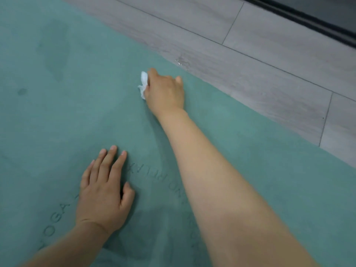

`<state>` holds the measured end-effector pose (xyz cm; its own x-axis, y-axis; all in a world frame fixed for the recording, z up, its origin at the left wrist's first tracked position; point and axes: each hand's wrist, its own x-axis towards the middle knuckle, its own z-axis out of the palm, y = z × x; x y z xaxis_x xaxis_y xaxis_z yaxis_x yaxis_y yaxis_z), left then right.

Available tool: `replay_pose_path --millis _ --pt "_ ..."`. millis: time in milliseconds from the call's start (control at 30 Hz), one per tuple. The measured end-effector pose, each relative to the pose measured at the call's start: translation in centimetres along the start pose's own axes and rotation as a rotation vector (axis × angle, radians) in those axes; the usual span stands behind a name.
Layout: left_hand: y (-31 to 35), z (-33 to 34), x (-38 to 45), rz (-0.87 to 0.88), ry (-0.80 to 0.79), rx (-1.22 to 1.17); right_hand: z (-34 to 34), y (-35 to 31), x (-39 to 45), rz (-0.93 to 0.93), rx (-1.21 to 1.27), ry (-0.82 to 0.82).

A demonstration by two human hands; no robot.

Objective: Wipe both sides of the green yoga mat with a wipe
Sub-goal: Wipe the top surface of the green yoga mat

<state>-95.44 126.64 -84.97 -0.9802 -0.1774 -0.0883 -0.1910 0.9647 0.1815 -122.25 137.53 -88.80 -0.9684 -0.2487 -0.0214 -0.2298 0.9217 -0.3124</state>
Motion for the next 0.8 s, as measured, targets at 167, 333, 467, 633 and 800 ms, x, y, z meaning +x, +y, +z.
replay_pose_path --millis 167,333,467,633,800 --pt "0.1 0.0 0.1 -0.008 -0.003 -0.018 -8.4 10.5 -10.4 0.398 -0.108 0.201" --pt "0.4 -0.3 0.3 -0.018 -0.009 -0.031 -10.1 16.4 -16.3 0.753 -0.112 0.378" --pt "0.2 -0.3 0.4 0.0 -0.016 -0.029 -5.8 9.7 -6.3 0.636 -0.008 0.188" --pt "0.1 -0.2 0.4 0.0 -0.02 -0.031 -4.2 -1.4 0.8 -0.018 0.062 -0.052" --pt "0.1 -0.3 0.3 -0.008 -0.02 -0.04 -7.6 9.4 -7.6 0.325 -0.058 0.145"
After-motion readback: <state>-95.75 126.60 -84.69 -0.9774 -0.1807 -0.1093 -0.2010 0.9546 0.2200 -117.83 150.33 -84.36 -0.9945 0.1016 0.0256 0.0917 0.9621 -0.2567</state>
